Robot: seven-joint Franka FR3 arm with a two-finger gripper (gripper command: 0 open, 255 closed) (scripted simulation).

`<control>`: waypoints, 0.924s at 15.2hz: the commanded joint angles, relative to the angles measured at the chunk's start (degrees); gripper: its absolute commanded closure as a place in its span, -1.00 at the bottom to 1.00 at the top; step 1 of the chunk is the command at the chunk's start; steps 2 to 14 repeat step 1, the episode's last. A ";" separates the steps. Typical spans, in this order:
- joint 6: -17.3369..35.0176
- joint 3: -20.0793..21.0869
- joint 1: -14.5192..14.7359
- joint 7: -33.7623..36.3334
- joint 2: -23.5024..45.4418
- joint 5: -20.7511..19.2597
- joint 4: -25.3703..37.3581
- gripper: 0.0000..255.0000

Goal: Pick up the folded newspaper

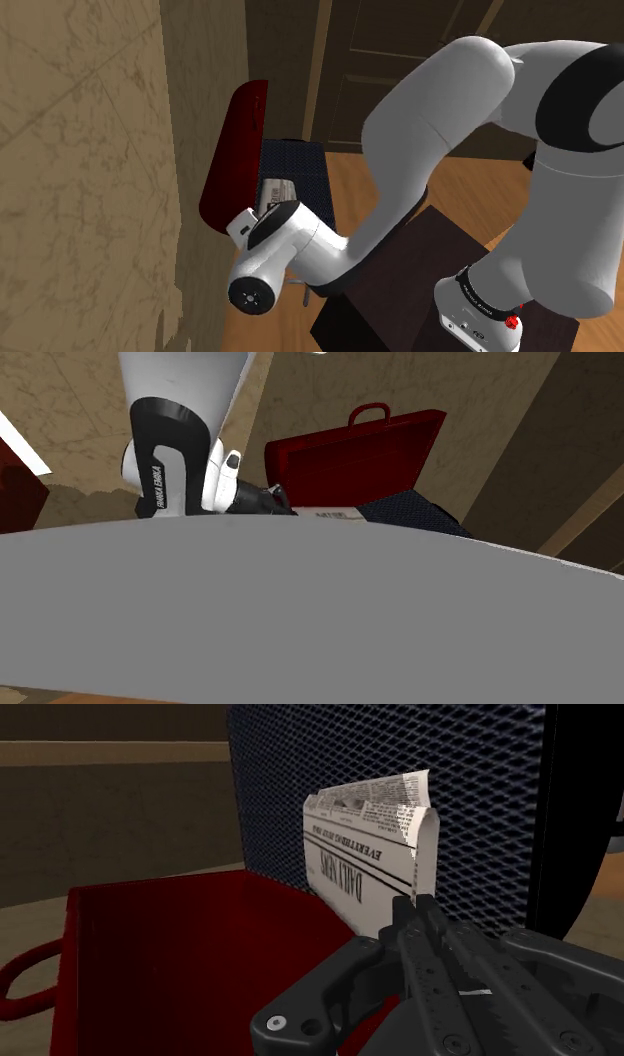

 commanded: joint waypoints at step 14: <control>0.02 0.17 -0.15 -0.26 -0.48 0.29 -0.21 1.00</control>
